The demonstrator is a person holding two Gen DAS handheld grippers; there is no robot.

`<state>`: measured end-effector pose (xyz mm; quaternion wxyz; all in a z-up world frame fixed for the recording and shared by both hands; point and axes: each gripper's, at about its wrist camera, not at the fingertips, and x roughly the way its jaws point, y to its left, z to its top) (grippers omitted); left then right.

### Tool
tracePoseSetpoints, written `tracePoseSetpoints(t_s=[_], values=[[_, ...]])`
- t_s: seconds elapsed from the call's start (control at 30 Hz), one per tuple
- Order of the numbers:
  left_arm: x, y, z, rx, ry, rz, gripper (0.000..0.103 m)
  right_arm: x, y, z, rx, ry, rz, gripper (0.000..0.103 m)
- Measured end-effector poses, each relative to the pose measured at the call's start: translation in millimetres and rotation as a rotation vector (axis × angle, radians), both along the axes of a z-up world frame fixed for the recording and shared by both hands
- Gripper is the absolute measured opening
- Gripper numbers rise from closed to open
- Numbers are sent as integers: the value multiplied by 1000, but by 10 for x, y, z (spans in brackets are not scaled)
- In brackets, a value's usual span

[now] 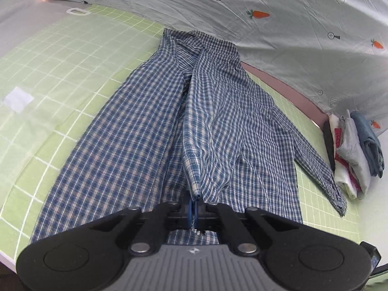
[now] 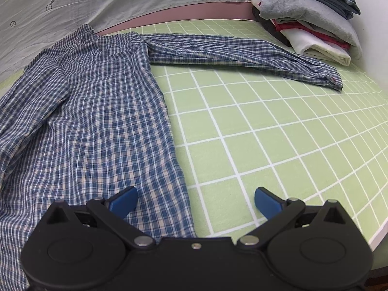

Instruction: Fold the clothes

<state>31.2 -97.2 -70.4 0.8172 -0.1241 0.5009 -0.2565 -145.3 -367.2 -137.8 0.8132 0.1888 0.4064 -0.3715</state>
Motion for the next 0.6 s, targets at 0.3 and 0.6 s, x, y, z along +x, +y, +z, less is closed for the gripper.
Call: tracePoseSetpoints(t_s=[0.3, 0.6], values=[[-86, 529, -203, 90, 91, 117, 2, 27, 62, -16, -19, -12, -33, 103], [31, 628, -496, 173, 162, 122, 2, 78, 102, -13, -49, 13, -7, 103]])
